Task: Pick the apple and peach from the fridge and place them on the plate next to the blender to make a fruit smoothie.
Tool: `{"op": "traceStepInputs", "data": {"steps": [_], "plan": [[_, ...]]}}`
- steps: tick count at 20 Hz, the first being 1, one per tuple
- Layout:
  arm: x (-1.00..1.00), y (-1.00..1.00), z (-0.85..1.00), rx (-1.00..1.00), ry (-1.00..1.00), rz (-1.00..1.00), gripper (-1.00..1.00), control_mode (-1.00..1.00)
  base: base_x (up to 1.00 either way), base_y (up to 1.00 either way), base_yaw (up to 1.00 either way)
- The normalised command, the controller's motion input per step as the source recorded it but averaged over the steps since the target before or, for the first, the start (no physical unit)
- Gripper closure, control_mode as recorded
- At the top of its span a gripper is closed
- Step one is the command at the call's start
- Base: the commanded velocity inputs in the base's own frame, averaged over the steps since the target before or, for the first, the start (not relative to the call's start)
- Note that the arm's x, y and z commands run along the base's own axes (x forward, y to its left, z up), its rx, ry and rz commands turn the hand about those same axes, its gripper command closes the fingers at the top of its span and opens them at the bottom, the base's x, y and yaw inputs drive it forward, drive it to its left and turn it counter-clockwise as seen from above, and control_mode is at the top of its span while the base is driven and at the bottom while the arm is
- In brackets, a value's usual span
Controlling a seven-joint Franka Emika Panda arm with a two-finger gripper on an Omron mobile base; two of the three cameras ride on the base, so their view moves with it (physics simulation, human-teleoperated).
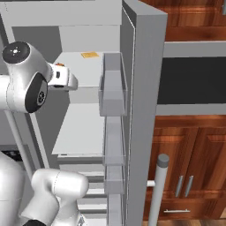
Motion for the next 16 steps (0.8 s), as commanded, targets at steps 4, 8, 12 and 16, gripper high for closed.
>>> {"op": "traceStepInputs", "data": {"steps": [4, 8, 12, 16], "plan": [[0.26, 0.03, 0.0, 0.0, 0.0, 0.1, -1.0, -1.0, 0.0, 0.0, 0.0], [0.85, 0.0, -0.23, 0.02, 0.0, 0.02, -1.0, -1.0, 0.0, 0.0, 0.0], [0.99, 0.0, -0.11, 0.07, 0.0, 0.04, -1.0, -1.0, 0.0, 0.0, 0.0], [0.97, 0.0, -0.01, 0.13, 0.0, 0.1, -1.0, -1.0, 0.0, 0.0, 0.0]]}}
